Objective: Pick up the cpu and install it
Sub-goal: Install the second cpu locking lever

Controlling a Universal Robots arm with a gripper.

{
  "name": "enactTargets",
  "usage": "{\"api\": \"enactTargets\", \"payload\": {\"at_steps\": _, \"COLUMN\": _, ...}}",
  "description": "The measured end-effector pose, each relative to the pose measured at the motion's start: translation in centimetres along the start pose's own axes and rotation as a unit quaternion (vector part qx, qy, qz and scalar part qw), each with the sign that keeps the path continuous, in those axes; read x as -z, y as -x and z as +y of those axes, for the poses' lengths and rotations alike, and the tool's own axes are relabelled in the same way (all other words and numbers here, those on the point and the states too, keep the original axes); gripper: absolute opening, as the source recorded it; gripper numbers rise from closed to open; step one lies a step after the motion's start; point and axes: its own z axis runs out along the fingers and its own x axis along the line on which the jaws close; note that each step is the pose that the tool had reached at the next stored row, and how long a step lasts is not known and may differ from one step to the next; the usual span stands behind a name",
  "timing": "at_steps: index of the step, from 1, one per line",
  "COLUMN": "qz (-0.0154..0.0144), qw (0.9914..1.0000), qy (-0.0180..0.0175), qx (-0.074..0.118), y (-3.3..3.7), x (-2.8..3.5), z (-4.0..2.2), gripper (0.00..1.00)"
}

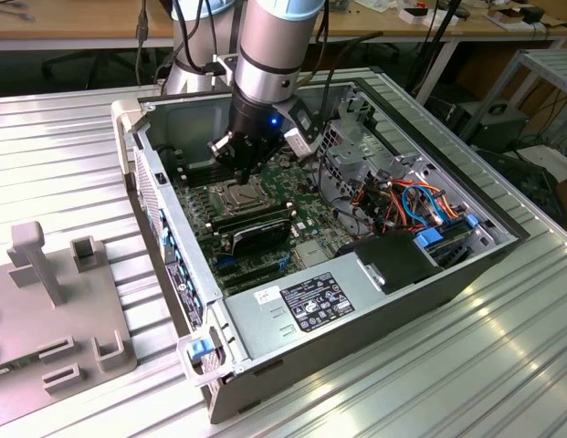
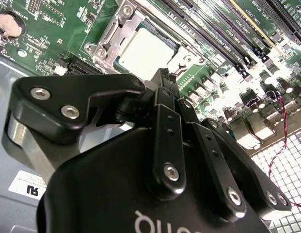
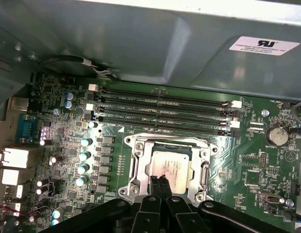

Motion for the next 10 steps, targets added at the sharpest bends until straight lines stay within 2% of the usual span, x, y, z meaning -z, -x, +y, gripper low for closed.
{"api": "enactTargets", "payload": {"at_steps": 3, "qz": -0.0001, "qw": 1.00000, "qy": 0.0001, "qx": 0.000, "y": 0.00, "x": 0.20, "z": 0.02, "gripper": 0.11}}
{"api": "enactTargets", "payload": {"at_steps": 10, "qz": 0.0001, "qw": 1.00000, "qy": -0.0004, "qx": 0.000, "y": 0.00, "x": 0.21, "z": 0.04, "gripper": 0.11}}
